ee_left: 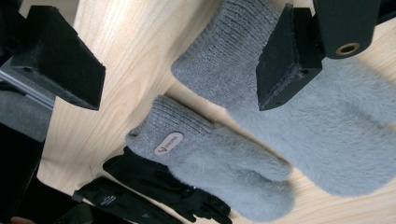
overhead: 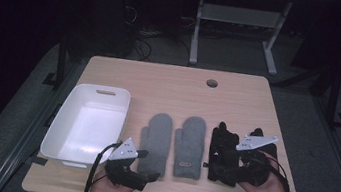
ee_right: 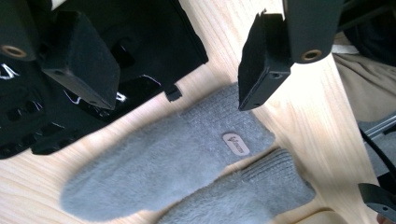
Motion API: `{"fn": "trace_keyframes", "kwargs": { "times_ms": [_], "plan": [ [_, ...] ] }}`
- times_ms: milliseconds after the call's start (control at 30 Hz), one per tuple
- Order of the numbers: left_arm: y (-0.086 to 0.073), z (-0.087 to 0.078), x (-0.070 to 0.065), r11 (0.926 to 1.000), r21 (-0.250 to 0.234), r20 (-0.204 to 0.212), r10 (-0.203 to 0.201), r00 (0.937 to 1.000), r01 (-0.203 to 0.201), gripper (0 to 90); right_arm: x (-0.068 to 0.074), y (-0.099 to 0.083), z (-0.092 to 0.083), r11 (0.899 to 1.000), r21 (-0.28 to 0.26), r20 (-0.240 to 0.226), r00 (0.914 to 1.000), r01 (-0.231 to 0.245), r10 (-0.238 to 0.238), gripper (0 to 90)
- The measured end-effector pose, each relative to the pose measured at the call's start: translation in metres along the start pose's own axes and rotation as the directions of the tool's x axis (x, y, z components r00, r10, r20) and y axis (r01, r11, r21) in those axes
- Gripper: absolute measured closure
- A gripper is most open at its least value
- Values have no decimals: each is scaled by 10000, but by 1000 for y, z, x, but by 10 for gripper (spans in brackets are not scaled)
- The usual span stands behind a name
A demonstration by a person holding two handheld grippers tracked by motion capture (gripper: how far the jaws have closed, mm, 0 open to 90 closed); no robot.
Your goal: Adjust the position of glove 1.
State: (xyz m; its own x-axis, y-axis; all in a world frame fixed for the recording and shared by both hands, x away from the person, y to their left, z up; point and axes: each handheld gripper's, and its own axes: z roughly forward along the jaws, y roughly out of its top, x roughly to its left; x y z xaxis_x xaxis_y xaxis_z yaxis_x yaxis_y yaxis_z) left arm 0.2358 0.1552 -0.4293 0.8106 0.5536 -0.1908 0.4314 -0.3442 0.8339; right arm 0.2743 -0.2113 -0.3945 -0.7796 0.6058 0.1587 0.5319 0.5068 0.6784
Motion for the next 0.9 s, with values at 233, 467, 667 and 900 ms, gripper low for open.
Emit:
{"fn": "trace_keyframes", "kwargs": {
  "times_ms": [233, 467, 667, 900],
  "plan": [
    [0, 0, 1, 10000, 52, -2, -24, 10000, 24, 155, -2, 23, 15, 9977, 600, -394, 9988, 303, -280, 298],
    [-1, 0, 2, 10000, 37, -102, -65, 9999, 66, 155, 2, 46, 30, 9904, 1077, -528, 9952, 872, -818, 300],
    [-1, -2, 3, 9999, 101, -130, 10, 9999, -8, 155, 2, 63, 43, 9824, 1382, -664, 9908, 1259, -1176, 321],
    [0, -3, 3, 9999, 87, -168, -59, 9998, 61, 155, -6, 77, 64, 9713, 2013, -945, 9895, 1269, -1097, 383]
  ]
}}
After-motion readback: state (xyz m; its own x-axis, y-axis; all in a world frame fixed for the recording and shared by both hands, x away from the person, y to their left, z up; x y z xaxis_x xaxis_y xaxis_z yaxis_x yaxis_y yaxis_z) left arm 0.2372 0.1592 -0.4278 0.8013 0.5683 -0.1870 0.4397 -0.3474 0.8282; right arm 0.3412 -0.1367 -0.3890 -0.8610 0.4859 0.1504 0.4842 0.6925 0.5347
